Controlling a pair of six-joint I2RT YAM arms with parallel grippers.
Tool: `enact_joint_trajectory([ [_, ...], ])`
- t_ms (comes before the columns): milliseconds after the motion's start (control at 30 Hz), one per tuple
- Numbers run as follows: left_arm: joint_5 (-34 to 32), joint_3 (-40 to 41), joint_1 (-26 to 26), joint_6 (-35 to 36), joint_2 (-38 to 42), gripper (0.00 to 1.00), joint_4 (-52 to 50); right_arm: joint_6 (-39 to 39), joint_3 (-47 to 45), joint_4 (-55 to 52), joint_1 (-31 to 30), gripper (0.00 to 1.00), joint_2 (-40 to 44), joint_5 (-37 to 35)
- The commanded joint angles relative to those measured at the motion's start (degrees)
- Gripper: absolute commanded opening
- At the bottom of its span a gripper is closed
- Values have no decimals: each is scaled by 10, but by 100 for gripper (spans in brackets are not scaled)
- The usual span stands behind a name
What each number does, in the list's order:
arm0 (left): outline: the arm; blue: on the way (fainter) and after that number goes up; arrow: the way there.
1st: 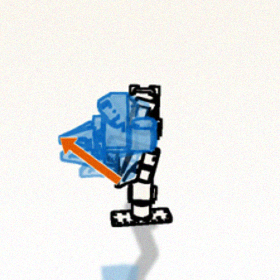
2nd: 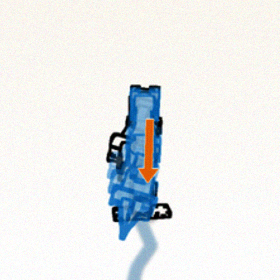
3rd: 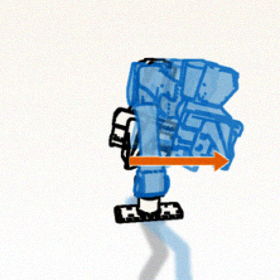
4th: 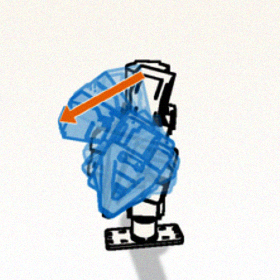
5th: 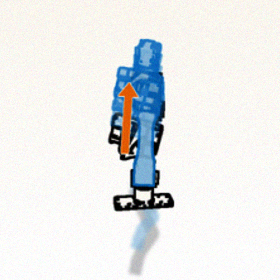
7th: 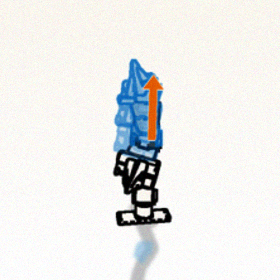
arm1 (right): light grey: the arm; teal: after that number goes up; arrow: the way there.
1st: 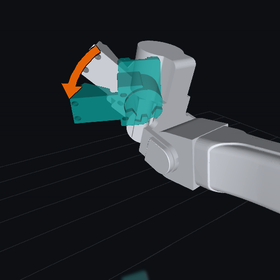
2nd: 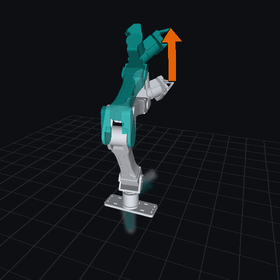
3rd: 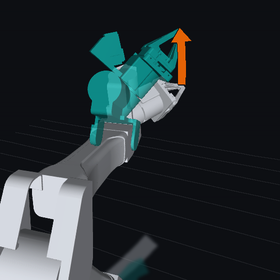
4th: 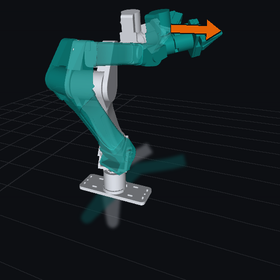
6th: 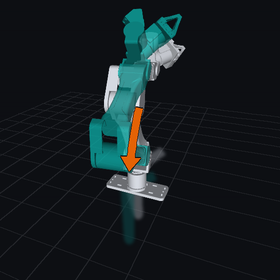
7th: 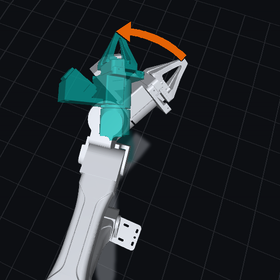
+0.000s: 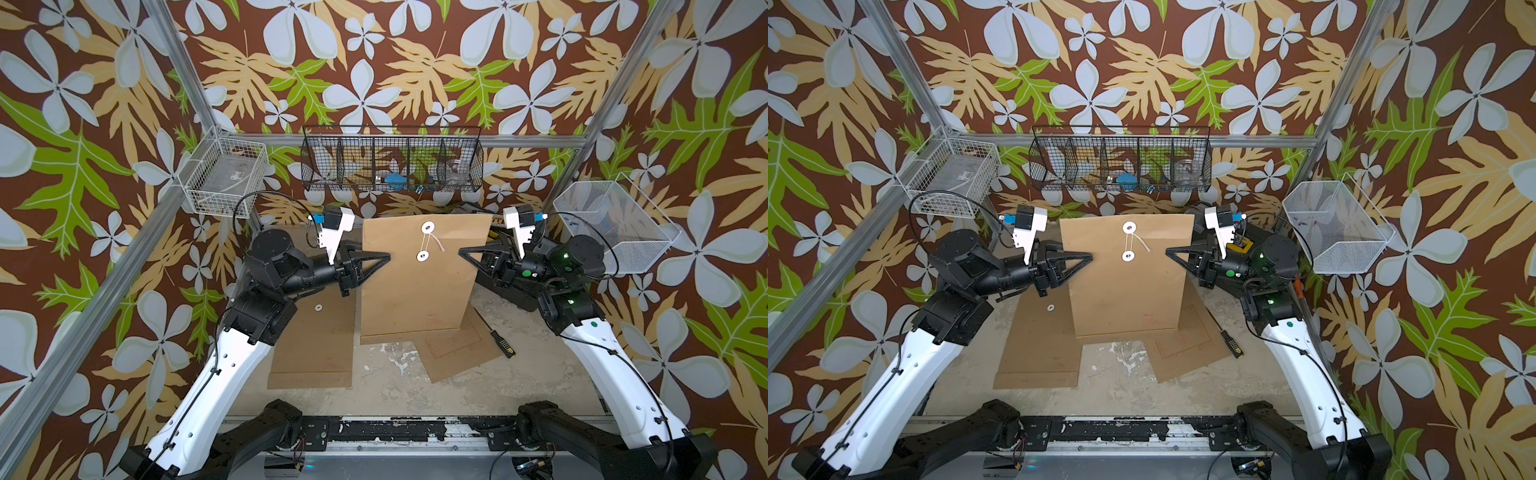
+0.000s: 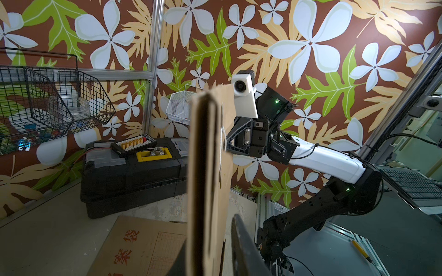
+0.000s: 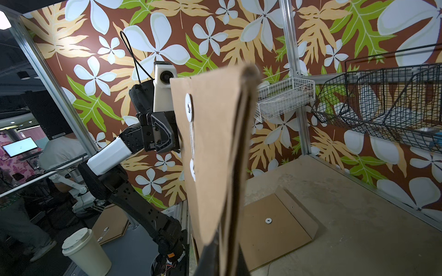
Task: Open the file bag
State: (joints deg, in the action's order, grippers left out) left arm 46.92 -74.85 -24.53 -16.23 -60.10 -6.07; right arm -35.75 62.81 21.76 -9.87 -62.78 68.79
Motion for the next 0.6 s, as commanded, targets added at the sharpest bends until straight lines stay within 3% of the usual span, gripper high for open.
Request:
enact_joint_trajectory([
  [0, -14, 1, 1, 10, 2, 16, -5, 13, 5, -3, -1, 0, 0, -6],
  [133, -30, -2, 1, 15, 5, 4, -13, 45, 16, -48, -1, 0, 7, -33],
  [200, -41, -4, 1, 22, 6, 0, -24, 81, 26, -101, -1, 13, 11, -70],
  [267, -55, 1, 1, 25, 8, 0, -25, 108, 29, -136, -1, 37, 17, -109],
  [333, -72, 2, 1, 24, 7, 0, -27, 132, 31, -173, -1, 52, 26, -178],
  [467, -95, -3, 1, 24, -3, 0, -42, 156, 34, -234, -2, 55, 47, -314],
  [567, -111, -2, 0, 27, -9, 0, -53, 164, 36, -246, -4, 55, 51, -307],
])
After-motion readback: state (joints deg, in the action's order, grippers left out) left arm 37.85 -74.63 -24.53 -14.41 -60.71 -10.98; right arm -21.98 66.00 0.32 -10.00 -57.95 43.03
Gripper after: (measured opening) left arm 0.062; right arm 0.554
